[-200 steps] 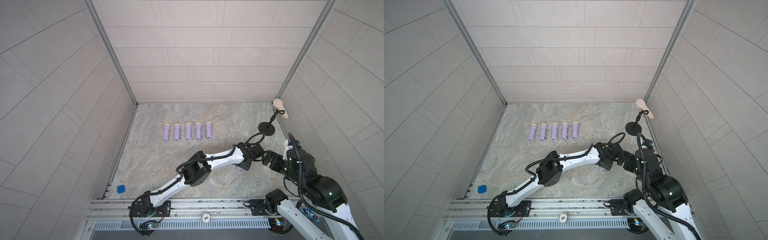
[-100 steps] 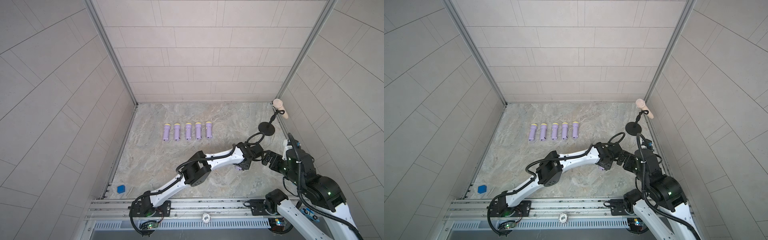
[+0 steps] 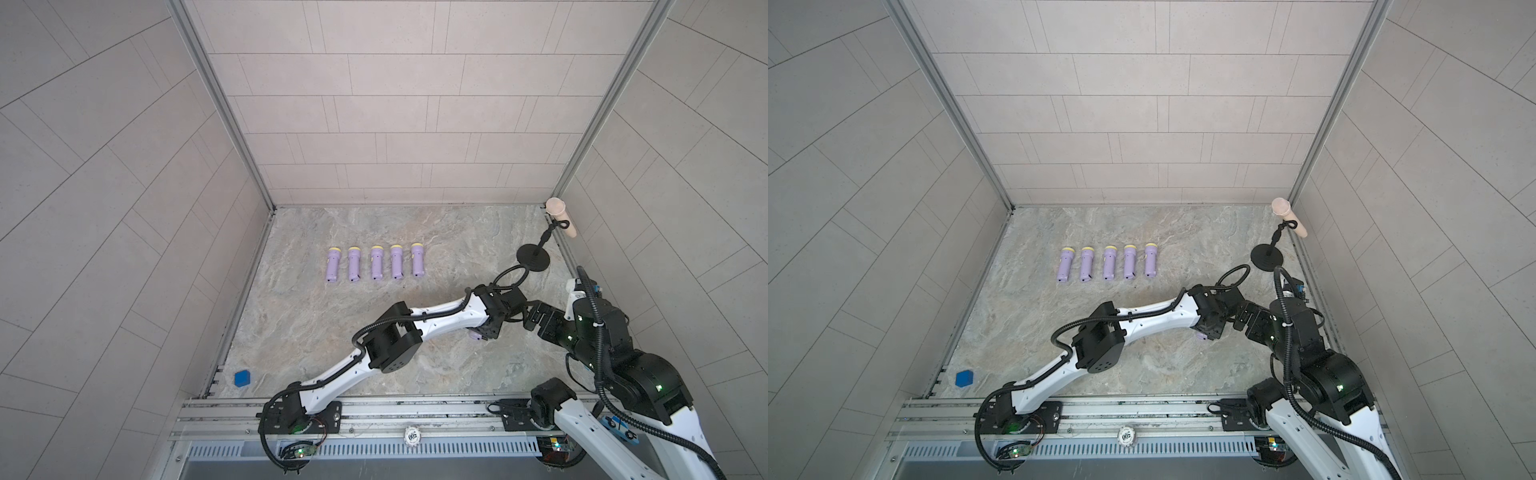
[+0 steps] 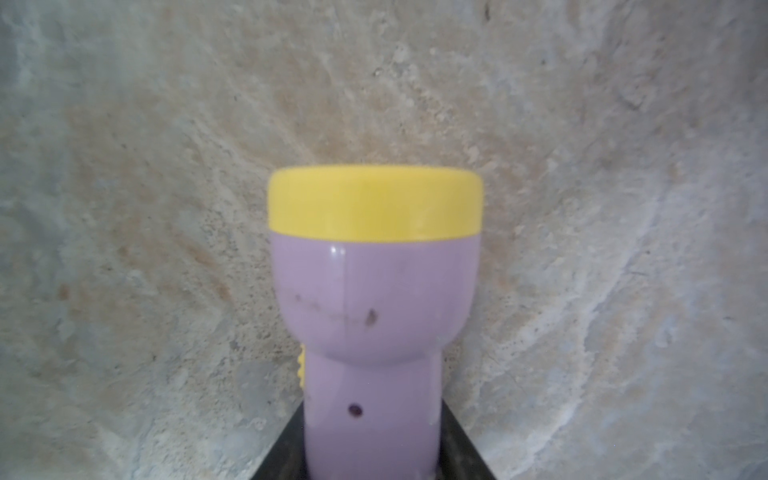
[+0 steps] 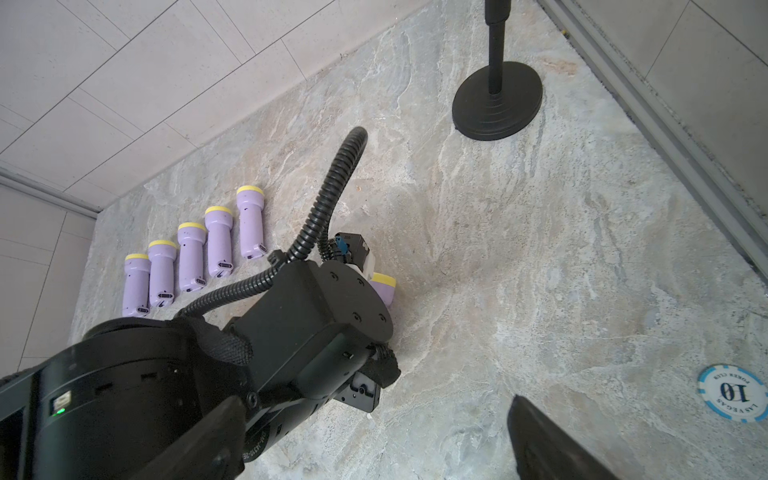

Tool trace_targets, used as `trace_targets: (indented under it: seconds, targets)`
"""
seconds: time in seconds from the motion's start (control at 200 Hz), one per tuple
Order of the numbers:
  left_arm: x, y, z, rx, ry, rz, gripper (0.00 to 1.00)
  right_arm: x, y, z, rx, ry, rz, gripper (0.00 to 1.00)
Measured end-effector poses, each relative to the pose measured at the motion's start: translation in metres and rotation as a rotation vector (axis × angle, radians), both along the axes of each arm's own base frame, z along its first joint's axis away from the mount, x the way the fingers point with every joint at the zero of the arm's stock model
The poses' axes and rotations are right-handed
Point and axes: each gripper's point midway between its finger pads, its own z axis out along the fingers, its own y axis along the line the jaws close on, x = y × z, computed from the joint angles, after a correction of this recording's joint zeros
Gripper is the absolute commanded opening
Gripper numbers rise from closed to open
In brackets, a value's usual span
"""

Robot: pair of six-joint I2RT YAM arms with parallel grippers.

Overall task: Close the plug at the bottom of the flashlight
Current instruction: Pick up the flashlight from the center of the board.

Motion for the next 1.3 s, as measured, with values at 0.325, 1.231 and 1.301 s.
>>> trace_targets:
  seconds: [0.325,1.231,1.301]
  targets:
    - [0.004,0.002,0.001,0.001,-0.001,0.008,0.0,0.001,0.001,0.001,0.005,-0.005,0.004,1.0]
    - [0.063,0.061,0.125,-0.237,-0.126,0.113,0.0,0.016,0.034,0.021,0.133,-0.076,0.121,1.0]
    - [0.068,0.07,0.133,-0.262,-0.139,0.13,0.0,0.019,0.039,0.022,0.149,-0.072,0.136,0.99]
